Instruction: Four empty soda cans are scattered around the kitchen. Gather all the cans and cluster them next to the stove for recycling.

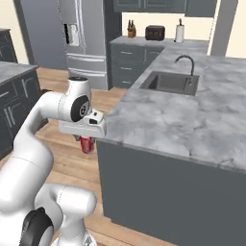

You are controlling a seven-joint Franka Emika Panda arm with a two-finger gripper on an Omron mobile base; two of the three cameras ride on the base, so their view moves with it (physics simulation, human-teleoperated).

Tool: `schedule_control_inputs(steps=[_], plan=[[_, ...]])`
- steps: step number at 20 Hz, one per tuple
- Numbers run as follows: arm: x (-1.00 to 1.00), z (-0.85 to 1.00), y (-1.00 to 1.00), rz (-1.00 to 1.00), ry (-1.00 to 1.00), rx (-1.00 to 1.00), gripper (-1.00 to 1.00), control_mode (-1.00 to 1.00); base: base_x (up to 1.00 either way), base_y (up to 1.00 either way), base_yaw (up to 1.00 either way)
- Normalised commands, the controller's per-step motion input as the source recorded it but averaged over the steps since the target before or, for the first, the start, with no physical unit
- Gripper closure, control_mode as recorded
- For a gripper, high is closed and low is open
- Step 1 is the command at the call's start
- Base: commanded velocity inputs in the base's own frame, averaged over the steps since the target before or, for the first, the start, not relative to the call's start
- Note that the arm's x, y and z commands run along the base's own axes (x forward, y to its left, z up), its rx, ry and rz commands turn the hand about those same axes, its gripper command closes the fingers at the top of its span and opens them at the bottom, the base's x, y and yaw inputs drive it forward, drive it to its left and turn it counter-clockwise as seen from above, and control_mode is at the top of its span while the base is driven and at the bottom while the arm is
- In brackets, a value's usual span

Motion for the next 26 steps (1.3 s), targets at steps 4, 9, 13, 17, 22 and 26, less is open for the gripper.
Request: schedule_control_inputs(steps=[4, 9, 13, 17, 22, 26], plan=[[0.0, 0.0, 0.0, 0.0, 0.0, 0.0, 1.0, 1.0, 0.03, 0.9, 0.09], [0.0, 0.0, 0.0, 0.0, 0.0, 0.0, 1.0, 1.0, 0.33, 0.79, 0.07], [0.0, 0.0, 0.0, 0.0, 0.0, 0.0, 1.0, 1.0, 0.62, 0.64, 0.04], [0.0, 0.0, 0.0, 0.0, 0.0, 0.0, 1.0, 1.0, 0.83, 0.54, 0.0], [0.0, 0.0, 0.0, 0.0, 0.0, 0.0, 1.0, 1.0, 0.97, 0.41, 0.0], [0.0, 0.0, 0.0, 0.0, 0.0, 0.0, 1.0, 1.0, 0.99, 0.38, 0.0]])
